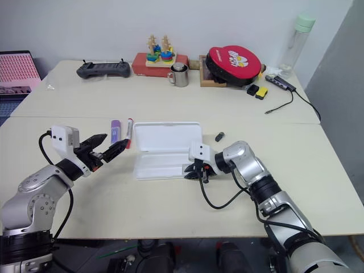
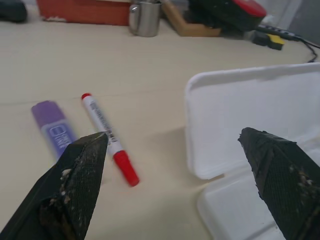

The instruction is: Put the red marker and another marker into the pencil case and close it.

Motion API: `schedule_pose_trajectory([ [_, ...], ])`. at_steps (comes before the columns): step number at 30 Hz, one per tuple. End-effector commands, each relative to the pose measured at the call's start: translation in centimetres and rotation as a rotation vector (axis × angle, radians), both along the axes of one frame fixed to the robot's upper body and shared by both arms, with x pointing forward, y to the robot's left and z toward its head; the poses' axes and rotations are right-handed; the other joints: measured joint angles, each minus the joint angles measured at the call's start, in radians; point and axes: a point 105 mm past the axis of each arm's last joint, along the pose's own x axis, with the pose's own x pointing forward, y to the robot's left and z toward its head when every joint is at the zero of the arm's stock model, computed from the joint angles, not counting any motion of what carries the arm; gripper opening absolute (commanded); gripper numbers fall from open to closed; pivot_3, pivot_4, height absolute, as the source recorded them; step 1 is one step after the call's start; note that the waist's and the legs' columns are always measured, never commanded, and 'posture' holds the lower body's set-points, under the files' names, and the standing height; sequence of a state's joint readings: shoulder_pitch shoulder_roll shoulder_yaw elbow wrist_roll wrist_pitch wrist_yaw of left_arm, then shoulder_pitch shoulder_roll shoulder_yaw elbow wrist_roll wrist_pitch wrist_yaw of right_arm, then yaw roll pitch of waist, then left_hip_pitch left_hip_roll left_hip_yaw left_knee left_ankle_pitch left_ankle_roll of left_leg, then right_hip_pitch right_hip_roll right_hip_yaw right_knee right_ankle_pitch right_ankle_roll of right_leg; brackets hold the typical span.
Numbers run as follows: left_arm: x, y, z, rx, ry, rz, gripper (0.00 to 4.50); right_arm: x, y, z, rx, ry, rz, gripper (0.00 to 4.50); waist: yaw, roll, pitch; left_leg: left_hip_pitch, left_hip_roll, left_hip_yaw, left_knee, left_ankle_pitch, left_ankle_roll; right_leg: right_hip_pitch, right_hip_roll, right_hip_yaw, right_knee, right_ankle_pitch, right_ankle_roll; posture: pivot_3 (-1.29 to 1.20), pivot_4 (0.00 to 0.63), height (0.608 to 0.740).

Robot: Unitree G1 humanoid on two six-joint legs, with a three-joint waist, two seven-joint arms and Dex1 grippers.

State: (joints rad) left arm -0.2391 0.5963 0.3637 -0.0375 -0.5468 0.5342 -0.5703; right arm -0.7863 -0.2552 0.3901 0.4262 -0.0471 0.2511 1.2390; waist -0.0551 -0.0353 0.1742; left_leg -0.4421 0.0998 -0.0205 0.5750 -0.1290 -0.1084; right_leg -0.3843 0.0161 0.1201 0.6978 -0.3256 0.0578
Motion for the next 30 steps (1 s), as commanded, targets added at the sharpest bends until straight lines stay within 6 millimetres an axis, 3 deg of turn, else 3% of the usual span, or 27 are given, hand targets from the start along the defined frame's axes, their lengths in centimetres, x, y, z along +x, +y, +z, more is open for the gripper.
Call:
schedule_pose_trajectory([
  [1, 0.2, 2.1, 3.7, -0.075, -0.143, 0.102, 4.50, -0.2, 0.2, 4.1, 0.121, -0.054, 0.020, 2.13, 0.002, 0.000, 0.000, -0.001, 0.000, 0.000, 0.000, 0.000, 0.000, 0.000, 0.000, -0.001, 0.000, 0.000, 0.000, 0.00, 0.150, 0.740],
  [4, 0.4, 2.8, 4.3, -0.100, -0.158, 0.140, 4.50, -0.6, 0.0, 5.5, 0.179, -0.044, 0.013, 2.88, 0.004, 0.000, 0.000, -0.001, 0.000, -0.001, -0.001, 0.000, 0.000, -0.001, 0.000, -0.001, 0.000, 0.000, 0.000, 0.00, 0.150, 0.740],
  [8, 2.0, 5.0, 5.6, -0.109, -0.200, 0.287, 4.50, -0.5, -0.4, 9.8, 0.384, -0.069, -0.055, 4.00, 0.007, 0.000, 0.000, -0.001, 0.000, -0.001, -0.001, 0.000, 0.000, -0.001, 0.000, -0.002, 0.000, 0.000, 0.000, 0.00, 0.150, 0.740],
  [10, 3.1, 4.9, 4.8, -0.066, -0.155, 0.306, 4.50, 0.1, -0.4, 10.9, 0.422, -0.102, -0.107, 4.48, 0.008, -0.001, 0.000, -0.001, 0.000, -0.002, 0.000, 0.000, 0.000, 0.000, 0.000, -0.002, 0.000, 0.000, 0.000, 0.00, 0.150, 0.740],
  [16, 6.3, 1.7, 2.6, 0.044, -0.023, 0.216, 4.50, 1.7, -0.2, 14.5, 0.524, -0.208, -0.225, 4.48, 0.011, 0.000, 0.000, -0.001, -0.001, -0.002, 0.001, 0.000, 0.000, 0.000, 0.000, -0.002, 0.000, 0.000, 0.000, 0.00, 0.150, 0.740],
  [23, 8.6, 0.2, 1.9, 0.059, 0.079, 0.180, 4.50, 1.4, -0.1, 16.2, 0.559, -0.262, -0.240, 4.48, 0.021, 0.000, 0.000, -0.006, -0.001, -0.002, -0.001, 0.000, 0.000, -0.004, 0.000, -0.003, 0.000, 0.000, 0.000, 0.00, 0.150, 0.740],
  [30, 8.9, -1.3, -0.1, 0.094, 0.178, 0.086, 4.50, 1.4, -0.5, 16.7, 0.566, -0.290, -0.257, 4.48, 0.021, 0.000, 0.000, -0.008, -0.001, -0.003, -0.001, 0.000, 0.000, -0.005, 0.000, -0.004, 0.000, 0.000, 0.000, 0.00, 0.150, 0.740],
])
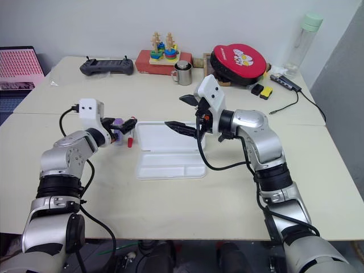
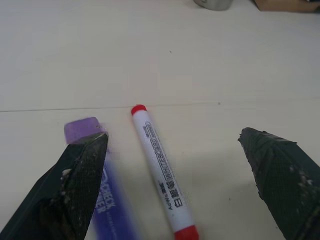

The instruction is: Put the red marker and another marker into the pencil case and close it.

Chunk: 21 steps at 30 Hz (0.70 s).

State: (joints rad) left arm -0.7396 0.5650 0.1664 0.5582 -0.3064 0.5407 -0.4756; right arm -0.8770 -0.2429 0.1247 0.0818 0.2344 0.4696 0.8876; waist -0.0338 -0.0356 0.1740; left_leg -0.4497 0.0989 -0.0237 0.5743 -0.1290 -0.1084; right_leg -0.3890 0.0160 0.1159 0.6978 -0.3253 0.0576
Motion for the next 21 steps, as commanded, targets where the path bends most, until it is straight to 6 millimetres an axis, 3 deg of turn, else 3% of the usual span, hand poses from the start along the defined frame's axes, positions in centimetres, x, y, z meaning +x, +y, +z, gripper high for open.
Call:
schedule_pose_trajectory([
  [1, 0.2, -0.5, 0.6, 0.018, -0.011, -0.036, 4.50, -0.6, -0.2, 2.2, 0.039, -0.070, 0.005, 4.48, 0.000, 0.000, 0.000, 0.000, 0.000, 0.000, 0.000, 0.000, 0.000, 0.000, 0.000, 0.000, 0.000, 0.000, 0.000, 0.00, 0.150, 0.740],
  [14, 0.5, -0.8, -2.5, 0.186, 0.123, -0.079, 4.50, -0.7, -0.3, 2.9, 0.049, -0.092, -0.002, 4.48, 0.002, 0.000, 0.000, 0.000, 0.000, -0.001, 0.001, 0.000, 0.000, 0.001, 0.000, -0.001, 0.000, 0.000, 0.000, 0.00, 0.150, 0.740],
  [21, 1.2, -1.3, -2.2, 0.189, 0.131, -0.088, 4.50, -0.8, -0.3, 3.2, 0.054, -0.106, -0.008, 4.48, 0.000, 0.000, 0.000, 0.000, 0.000, 0.000, 0.001, 0.000, 0.000, 0.001, 0.000, -0.001, 0.001, 0.000, 0.000, 0.00, 0.150, 0.740],
])
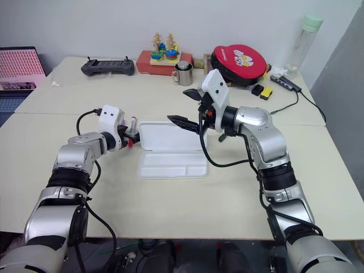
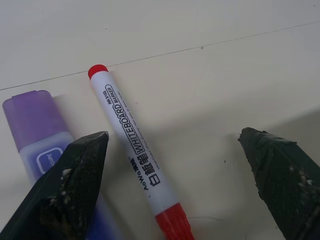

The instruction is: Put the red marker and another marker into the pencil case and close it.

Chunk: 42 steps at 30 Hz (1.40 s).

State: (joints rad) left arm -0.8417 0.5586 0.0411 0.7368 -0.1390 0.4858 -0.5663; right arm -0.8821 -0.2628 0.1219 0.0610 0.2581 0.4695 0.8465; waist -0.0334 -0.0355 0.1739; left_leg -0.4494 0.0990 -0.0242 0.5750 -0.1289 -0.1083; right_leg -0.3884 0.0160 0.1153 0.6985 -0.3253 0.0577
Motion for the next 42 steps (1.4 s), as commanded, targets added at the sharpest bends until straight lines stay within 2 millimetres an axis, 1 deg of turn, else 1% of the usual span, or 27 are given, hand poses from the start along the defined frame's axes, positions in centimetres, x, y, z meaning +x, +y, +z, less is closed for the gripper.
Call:
schedule_pose_trajectory([
  [1, 0.3, 0.2, -0.5, 0.016, 0.029, 0.018, 4.50, -0.9, 0.1, 2.4, 0.037, -0.084, 0.020, 4.48, 0.000, 0.000, 0.000, 0.000, 0.000, 0.000, 0.000, 0.000, 0.000, 0.000, 0.000, 0.000, 0.000, 0.000, 0.000, 0.00, 0.150, 0.740],
  [2, 0.3, 0.4, -0.5, 0.019, 0.033, 0.026, 4.50, -0.9, 0.1, 2.5, 0.040, -0.085, 0.018, 4.48, -0.001, 0.000, 0.000, 0.000, 0.000, 0.000, 0.000, 0.000, 0.000, 0.000, 0.000, 0.000, 0.000, 0.000, 0.000, 0.00, 0.150, 0.740],
  [5, 0.3, 0.9, -0.9, 0.015, 0.045, 0.051, 3.98, -0.9, -0.1, 2.6, 0.042, -0.090, 0.012, 4.50, -0.003, 0.000, 0.000, 0.000, 0.000, 0.000, 0.000, 0.000, 0.000, 0.000, 0.000, 0.000, 0.000, 0.000, 0.000, 0.00, 0.150, 0.740],
  [7, 0.4, 1.2, -0.8, 0.006, 0.045, 0.071, 3.54, -0.9, -0.2, 2.6, 0.042, -0.091, 0.005, 4.50, -0.003, 0.000, 0.000, 0.000, 0.000, 0.000, 0.000, 0.000, 0.000, 0.000, 0.000, 0.000, 0.000, 0.000, 0.000, 0.00, 0.150, 0.740],
  [9, 0.4, 1.2, -0.7, 0.010, 0.039, 0.067, 3.23, -0.9, -0.2, 2.7, 0.044, -0.092, 0.002, 4.50, -0.002, 0.000, 0.000, 0.000, 0.000, 0.000, 0.000, 0.000, 0.000, 0.000, 0.000, 0.000, 0.000, 0.000, 0.000, 0.00, 0.150, 0.740],
  [13, 0.5, 1.1, -0.5, 0.005, 0.031, 0.065, 2.31, -1.0, -0.3, 2.7, 0.043, -0.094, 0.007, 4.50, -0.001, 0.000, 0.000, 0.000, 0.000, 0.000, 0.000, 0.000, 0.000, 0.000, 0.000, 0.000, 0.000, 0.000, 0.000, 0.00, 0.150, 0.740],
  [15, 0.6, 1.1, -0.4, 0.001, 0.025, 0.067, 1.97, -1.0, -0.3, 2.7, 0.043, -0.093, 0.009, 4.50, 0.000, 0.000, 0.000, 0.000, 0.000, 0.000, 0.000, 0.000, 0.000, 0.000, 0.000, 0.000, 0.000, 0.000, 0.000, 0.00, 0.150, 0.740],
  [17, 0.6, 1.0, -0.4, -0.001, 0.024, 0.068, 1.49, -1.0, -0.3, 2.7, 0.043, -0.092, 0.009, 4.50, 0.000, 0.000, 0.000, 0.000, 0.000, 0.000, 0.000, 0.000, 0.000, 0.000, 0.000, 0.000, 0.000, 0.000, 0.000, 0.00, 0.150, 0.740],
  [18, 0.6, 0.9, -0.4, -0.003, 0.024, 0.068, 1.38, -1.0, -0.3, 2.7, 0.042, -0.091, 0.010, 4.50, 0.001, 0.000, 0.000, 0.000, 0.000, 0.000, 0.000, 0.000, 0.000, 0.000, 0.000, 0.000, 0.000, 0.000, 0.000, 0.00, 0.150, 0.740],
  [19, 0.6, 1.0, -0.4, -0.005, 0.023, 0.074, 1.12, -1.0, -0.3, 2.7, 0.040, -0.091, 0.014, 4.50, 0.001, 0.000, 0.000, 0.000, 0.000, 0.000, 0.000, 0.000, 0.000, 0.000, 0.000, 0.000, 0.000, 0.000, 0.000, 0.00, 0.150, 0.740],
  [21, 0.6, 1.1, -0.3, -0.009, 0.019, 0.083, 0.82, -1.2, -0.3, 2.7, 0.040, -0.087, 0.022, 4.50, 0.001, 0.000, 0.000, 0.000, 0.000, 0.000, 0.000, 0.000, 0.000, 0.000, 0.000, 0.000, 0.000, 0.000, 0.000, 0.00, 0.150, 0.740],
  [22, 0.6, 1.2, -0.3, -0.011, 0.017, 0.090, 0.57, -1.3, -0.3, 2.7, 0.040, -0.086, 0.026, 4.50, 0.001, 0.000, 0.000, 0.000, 0.000, 0.000, 0.000, 0.000, 0.000, 0.000, 0.000, 0.000, 0.000, 0.000, 0.000, 0.00, 0.150, 0.740],
  [23, 0.6, 1.2, -0.3, -0.012, 0.016, 0.094, 0.45, -1.3, -0.3, 2.6, 0.039, -0.086, 0.028, 4.50, 0.001, 0.000, 0.000, 0.000, 0.000, 0.000, 0.000, 0.000, 0.000, 0.000, 0.000, 0.000, 0.000, 0.000, 0.000, 0.00, 0.150, 0.740],
  [24, 0.6, 1.4, -0.3, -0.020, 0.015, 0.106, 0.43, -1.3, -0.3, 2.6, 0.039, -0.085, 0.030, 4.50, 0.000, 0.000, 0.000, 0.000, 0.000, 0.000, 0.000, 0.000, 0.000, 0.000, 0.000, 0.000, 0.000, 0.000, 0.000, 0.00, 0.150, 0.740],
  [29, 0.7, 1.5, 0.3, -0.047, -0.014, 0.130, 0.42, -1.4, -0.4, 2.7, 0.041, -0.084, 0.031, 4.50, 0.000, 0.000, 0.000, 0.000, 0.000, 0.000, 0.000, 0.000, 0.000, 0.000, 0.000, 0.000, 0.000, 0.000, 0.000, 0.00, 0.150, 0.740],
  [32, 1.1, 0.9, 2.2, -0.094, -0.101, 0.110, 0.42, -1.5, -0.7, 2.7, 0.041, -0.082, 0.033, 4.50, 0.001, 0.000, 0.000, 0.000, 0.000, 0.000, 0.000, 0.000, 0.000, 0.000, 0.000, 0.000, 0.000, 0.000, 0.000, 0.00, 0.150, 0.740],
  [33, 1.2, 0.9, 2.6, -0.101, -0.118, 0.110, 0.42, -1.5, -0.8, 2.7, 0.041, -0.081, 0.032, 4.50, 0.001, 0.000, 0.000, 0.000, 0.000, 0.000, 0.000, 0.000, 0.000, 0.000, 0.000, 0.000, 0.000, 0.000, 0.000, 0.00, 0.150, 0.740],
  [34, 1.4, 0.9, 4.3, -0.145, -0.193, 0.119, 0.42, -1.5, -1.0, 2.7, 0.045, -0.078, 0.031, 4.50, 0.001, 0.000, 0.000, -0.001, 0.000, 0.000, 0.000, 0.000, 0.000, 0.000, 0.000, 0.000, 0.000, 0.000, 0.000, 0.00, 0.150, 0.740],
  [35, 1.3, 0.9, 7.5, -0.212, -0.328, 0.097, 0.42, -1.6, -1.3, 2.8, 0.046, -0.081, 0.029, 4.50, 0.002, 0.000, 0.000, -0.001, 0.000, 0.000, 0.000, 0.000, 0.000, 0.000, 0.000, 0.000, 0.000, 0.000, 0.000, 0.00, 0.150, 0.740],
  [36, 0.9, 1.0, 9.7, -0.256, -0.427, 0.080, 0.42, -1.7, -1.6, 2.9, 0.046, -0.083, 0.028, 4.50, 0.003, 0.000, 0.001, -0.001, 0.000, 0.000, 0.000, 0.000, 0.000, 0.000, 0.000, 0.000, 0.000, 0.000, 0.000, 0.00, 0.150, 0.740],
  [37, -0.1, 0.3, 12.5, -0.305, -0.536, -0.004, 0.42, -1.9, -2.1, 3.2, 0.056, -0.087, 0.030, 4.50, 0.003, 0.000, 0.001, -0.003, 0.000, -0.001, 0.000, 0.000, 0.000, -0.001, 0.000, -0.001, 0.000, 0.000, 0.000, 0.00, 0.150, 0.740],
  [38, -1.0, -0.3, 14.1, -0.327, -0.595, -0.068, 0.42, -2.1, -2.4, 3.4, 0.062, -0.090, 0.032, 4.50, 0.003, -0.001, 0.002, -0.003, 0.001, -0.001, 0.000, 0.000, 0.000, -0.001, 0.000, -0.001, -0.001, 0.000, 0.000, 0.00, 0.150, 0.740],
  [39, -1.5, -0.7, 14.7, -0.338, -0.621, -0.107, 0.42, -2.3, -2.5, 3.5, 0.066, -0.091, 0.034, 4.50, 0.004, -0.001, 0.002, -0.003, 0.001, -0.001, 0.000, 0.000, 0.000, -0.001, 0.000, -0.001, -0.001, 0.000, 0.000, 0.00, 0.150, 0.740],
  [40, -2.7, -1.7, 15.6, -0.321, -0.653, -0.199, 0.42, -2.5, -2.9, 3.7, 0.073, -0.091, 0.038, 4.50, 0.004, -0.001, 0.002, -0.003, 0.000, -0.001, 0.000, 0.000, 0.000, -0.001, 0.000, -0.001, -0.001, 0.000, 0.000, 0.00, 0.150, 0.740],
  [42, -5.1, -4.1, 15.6, -0.199, -0.653, -0.415, 0.42, -3.0, -3.6, 3.9, 0.073, -0.090, 0.042, 4.50, 0.001, 0.000, 0.001, -0.002, 0.000, 0.000, -0.001, 0.000, 0.000, 0.000, -0.001, -0.001, -0.001, 0.000, 0.000, 0.00, 0.150, 0.740],
])
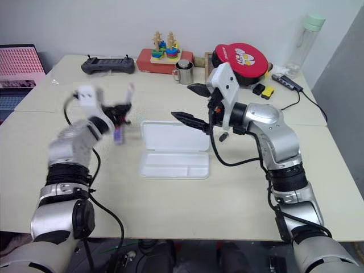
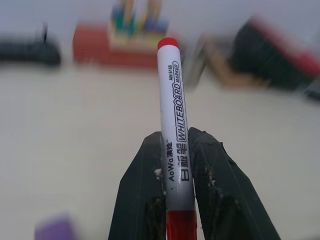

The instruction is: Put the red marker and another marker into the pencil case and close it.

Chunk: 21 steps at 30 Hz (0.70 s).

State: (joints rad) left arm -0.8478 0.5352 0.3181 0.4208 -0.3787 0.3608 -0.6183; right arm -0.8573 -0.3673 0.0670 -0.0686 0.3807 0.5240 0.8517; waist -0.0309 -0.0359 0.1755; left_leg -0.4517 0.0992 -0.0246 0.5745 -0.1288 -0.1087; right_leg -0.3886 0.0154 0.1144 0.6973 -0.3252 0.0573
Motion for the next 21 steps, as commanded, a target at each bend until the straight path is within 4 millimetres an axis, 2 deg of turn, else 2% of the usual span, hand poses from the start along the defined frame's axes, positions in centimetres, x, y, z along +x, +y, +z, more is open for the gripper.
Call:
schedule_pose_trajectory([
  [1, -4.9, -4.6, 1.5, 0.247, -0.125, -0.340, 0.42, -1.6, -1.6, 1.7, 0.027, -0.049, 0.024, 4.50, -0.002, 0.001, -0.001, 0.001, 0.000, 0.000, 0.000, 0.000, 0.000, 0.001, 0.000, 0.000, 0.000, 0.000, 0.000, 0.00, 0.150, 0.740],
  [3, -6.5, -6.0, 0.5, 0.343, -0.106, -0.471, 0.42, -1.6, -2.1, 1.5, 0.017, -0.046, 0.017, 4.50, -0.002, 0.003, 0.000, 0.002, 0.000, 0.001, 0.000, 0.000, 0.000, 0.001, 0.000, 0.000, 0.000, 0.000, -0.001, 0.00, 0.150, 0.740],
  [4, -7.6, -7.0, -0.8, 0.442, -0.082, -0.570, 0.42, -1.5, -2.4, 1.4, 0.011, -0.046, 0.007, 4.50, -0.002, 0.003, 0.000, 0.002, 0.000, 0.001, 0.000, 0.000, 0.000, 0.001, 0.000, 0.000, 0.000, 0.000, -0.001, 0.00, 0.150, 0.740],
  [7, -9.6, -8.2, -3.9, 0.623, 0.000, -0.747, 0.42, -1.2, -2.9, 1.4, 0.011, -0.047, -0.015, 4.50, -0.004, 0.004, 0.001, 0.003, 0.000, 0.001, 0.001, 0.000, 0.000, 0.002, 0.000, 0.000, 0.001, -0.001, -0.001, 0.00, 0.150, 0.740],
  [9, -9.5, -8.2, -5.3, 0.671, 0.062, -0.782, 0.42, -0.9, -3.1, 1.4, 0.012, -0.052, -0.032, 4.50, -0.004, 0.004, 0.001, 0.002, 0.000, 0.001, 0.002, 0.000, 0.001, 0.001, 0.000, 0.001, 0.000, -0.001, 0.000, 0.00, 0.150, 0.740],
  [11, -9.1, -7.8, -8.2, 0.893, 0.114, -0.796, 0.42, -0.8, -3.1, 1.3, 0.007, -0.057, -0.050, 4.50, -0.004, 0.004, 0.001, 0.002, 0.000, 0.001, 0.002, 0.001, 0.002, 0.001, 0.001, 0.001, 0.001, 0.000, 0.000, 0.00, 0.150, 0.740],
  [13, -8.8, -7.8, -9.6, 0.990, 0.134, -0.831, 0.42, -1.3, -3.0, 1.0, 0.001, -0.051, -0.040, 4.50, -0.003, 0.005, 0.001, 0.003, 0.000, 0.001, 0.002, 0.001, 0.002, 0.001, 0.001, 0.002, 0.001, 0.000, 0.000, 0.00, 0.150, 0.740],
  [16, -7.9, -8.2, -10.4, 1.053, 0.113, -0.841, 0.42, -2.5, -2.7, -1.0, -0.079, -0.003, 0.003, 4.50, 0.002, 0.005, 0.001, 0.002, 0.000, 0.002, 0.002, 0.001, 0.002, 0.000, 0.001, 0.002, 0.000, 0.000, 0.000, 0.00, 0.150, 0.740],
  [18, -6.8, -8.2, -10.7, 1.091, 0.105, -0.821, 0.42, -3.8, -2.4, -3.2, -0.166, 0.036, 0.042, 4.50, 0.005, 0.005, 0.001, 0.000, 0.000, 0.002, 0.002, 0.001, 0.002, -0.001, 0.000, 0.002, 0.000, -0.001, 0.000, 0.00, 0.150, 0.740],
  [21, -5.7, -8.4, -10.8, 1.087, 0.092, -0.799, 0.42, -4.2, -2.2, -3.9, -0.173, 0.048, 0.040, 4.50, 0.002, 0.005, 0.001, 0.000, 0.000, 0.001, 0.002, 0.001, 0.002, -0.001, 0.000, 0.001, 0.000, -0.001, -0.002, 0.00, 0.150, 0.740],
])
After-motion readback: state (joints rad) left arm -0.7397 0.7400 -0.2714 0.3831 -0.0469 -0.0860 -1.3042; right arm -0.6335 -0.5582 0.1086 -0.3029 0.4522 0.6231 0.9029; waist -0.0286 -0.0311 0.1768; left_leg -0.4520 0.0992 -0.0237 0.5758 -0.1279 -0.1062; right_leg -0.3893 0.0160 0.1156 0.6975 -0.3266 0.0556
